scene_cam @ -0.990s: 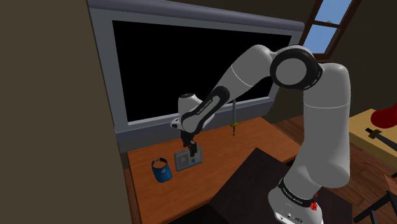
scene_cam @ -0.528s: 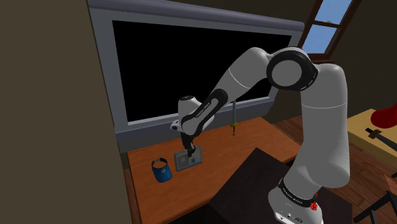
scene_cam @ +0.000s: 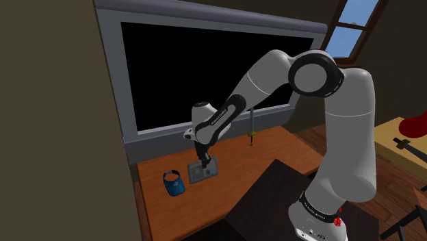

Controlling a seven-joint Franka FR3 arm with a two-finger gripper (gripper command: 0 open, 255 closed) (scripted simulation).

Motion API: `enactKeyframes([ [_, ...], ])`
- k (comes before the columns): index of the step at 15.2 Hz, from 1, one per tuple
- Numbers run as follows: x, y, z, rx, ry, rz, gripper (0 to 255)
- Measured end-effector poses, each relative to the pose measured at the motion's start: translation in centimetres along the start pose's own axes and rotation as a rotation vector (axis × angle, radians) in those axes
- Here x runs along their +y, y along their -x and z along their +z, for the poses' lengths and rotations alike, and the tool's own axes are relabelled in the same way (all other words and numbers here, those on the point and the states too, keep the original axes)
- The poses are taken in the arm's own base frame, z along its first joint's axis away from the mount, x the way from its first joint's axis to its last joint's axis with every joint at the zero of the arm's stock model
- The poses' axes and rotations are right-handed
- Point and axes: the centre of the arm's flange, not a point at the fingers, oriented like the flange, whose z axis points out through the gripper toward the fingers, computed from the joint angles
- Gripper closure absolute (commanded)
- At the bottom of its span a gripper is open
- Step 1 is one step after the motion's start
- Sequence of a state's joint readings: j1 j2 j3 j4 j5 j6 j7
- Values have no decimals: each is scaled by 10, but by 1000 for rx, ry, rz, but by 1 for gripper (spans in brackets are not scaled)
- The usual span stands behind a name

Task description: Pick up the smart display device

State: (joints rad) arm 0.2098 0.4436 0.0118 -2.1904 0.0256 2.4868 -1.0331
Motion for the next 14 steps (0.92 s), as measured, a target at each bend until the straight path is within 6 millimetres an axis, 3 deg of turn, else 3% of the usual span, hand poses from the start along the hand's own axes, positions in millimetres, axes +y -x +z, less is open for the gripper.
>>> enactKeyframes([
  [14, -9, 3, -71, 0, 0, 0, 255],
])
